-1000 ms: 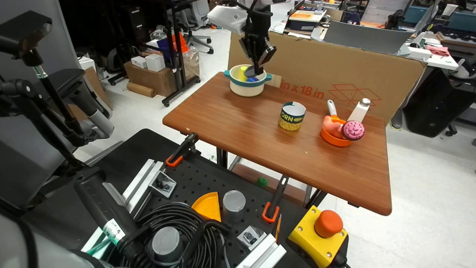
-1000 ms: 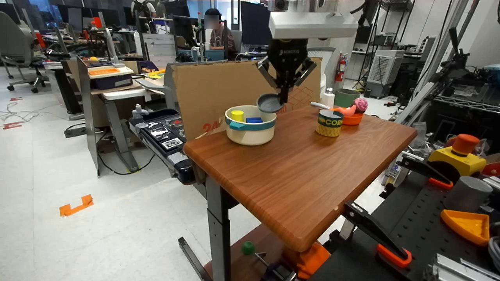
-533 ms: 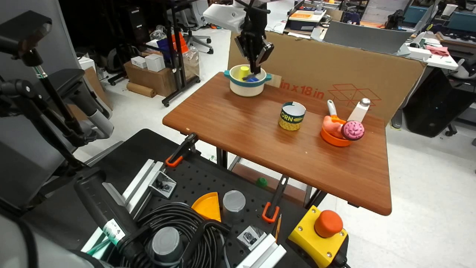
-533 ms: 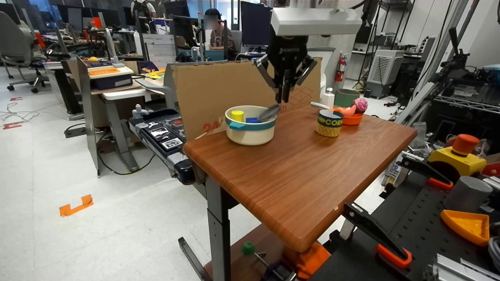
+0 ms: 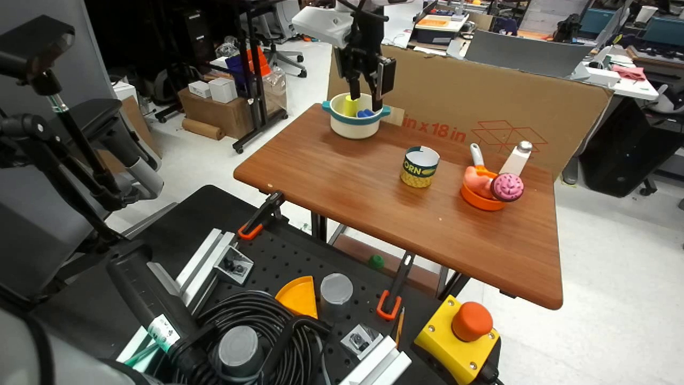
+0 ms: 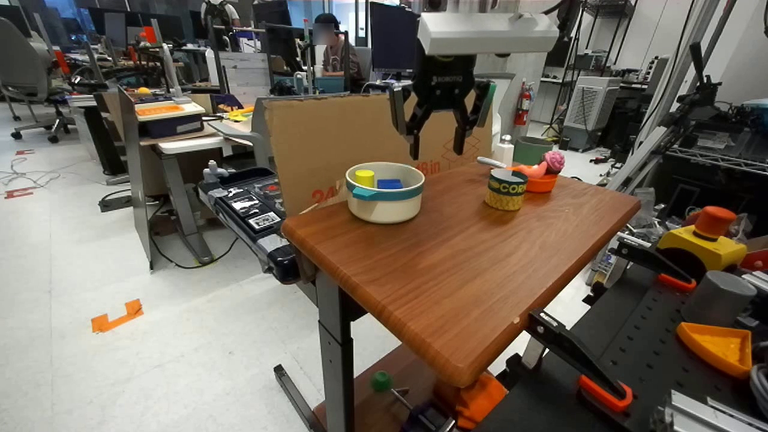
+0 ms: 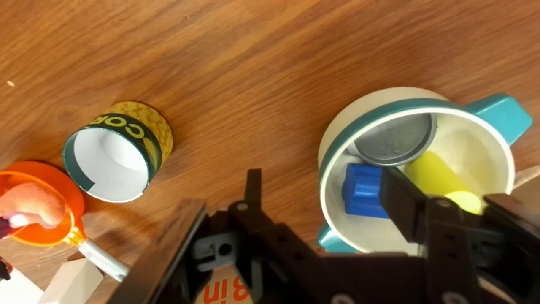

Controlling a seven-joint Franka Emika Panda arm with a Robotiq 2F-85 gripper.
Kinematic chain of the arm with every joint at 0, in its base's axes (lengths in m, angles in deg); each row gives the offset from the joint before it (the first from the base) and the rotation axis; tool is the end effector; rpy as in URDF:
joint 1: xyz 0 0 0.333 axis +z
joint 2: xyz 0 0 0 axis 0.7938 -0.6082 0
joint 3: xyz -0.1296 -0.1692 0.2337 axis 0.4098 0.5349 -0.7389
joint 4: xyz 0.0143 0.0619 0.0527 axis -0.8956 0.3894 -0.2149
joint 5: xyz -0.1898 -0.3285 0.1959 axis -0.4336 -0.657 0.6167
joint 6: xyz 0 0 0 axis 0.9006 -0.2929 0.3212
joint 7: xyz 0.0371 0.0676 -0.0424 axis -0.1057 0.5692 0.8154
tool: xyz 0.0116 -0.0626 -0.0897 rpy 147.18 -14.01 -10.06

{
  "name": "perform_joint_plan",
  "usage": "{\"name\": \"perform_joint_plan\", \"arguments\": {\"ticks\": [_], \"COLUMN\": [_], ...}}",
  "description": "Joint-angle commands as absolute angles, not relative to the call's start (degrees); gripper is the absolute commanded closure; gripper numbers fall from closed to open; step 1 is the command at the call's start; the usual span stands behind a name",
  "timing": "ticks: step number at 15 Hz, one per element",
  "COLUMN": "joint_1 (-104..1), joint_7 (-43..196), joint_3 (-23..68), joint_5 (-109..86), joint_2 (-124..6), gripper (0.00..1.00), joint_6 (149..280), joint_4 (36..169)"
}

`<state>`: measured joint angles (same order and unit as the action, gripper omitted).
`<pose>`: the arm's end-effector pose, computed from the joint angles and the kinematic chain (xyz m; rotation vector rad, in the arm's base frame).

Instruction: Uncover the can and put the pink ball inside and the red plush to the white bowl

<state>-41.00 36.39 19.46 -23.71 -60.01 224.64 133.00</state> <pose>0.5885 0.1131 0.2340 2.9646 -0.5647 0.2116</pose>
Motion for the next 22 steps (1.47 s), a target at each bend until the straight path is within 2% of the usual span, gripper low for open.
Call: {"name": "perform_joint_plan", "arguments": {"ticks": [1, 15, 22], "joint_1": [-41.51, -46.94, -50.85], "joint_7": [38.49, 34.97, 35.45], "joint_3": [19.67, 22.2, 22.6], "joint_5": [-21.69, -24.64, -22.78], "joint_2": [-58.36, -47.54, -46.85], "gripper": [0.0, 0.0, 0.0], "joint_6": [222.23, 208.67, 203.2], "joint_4": [133.32, 134.63, 131.07]}}
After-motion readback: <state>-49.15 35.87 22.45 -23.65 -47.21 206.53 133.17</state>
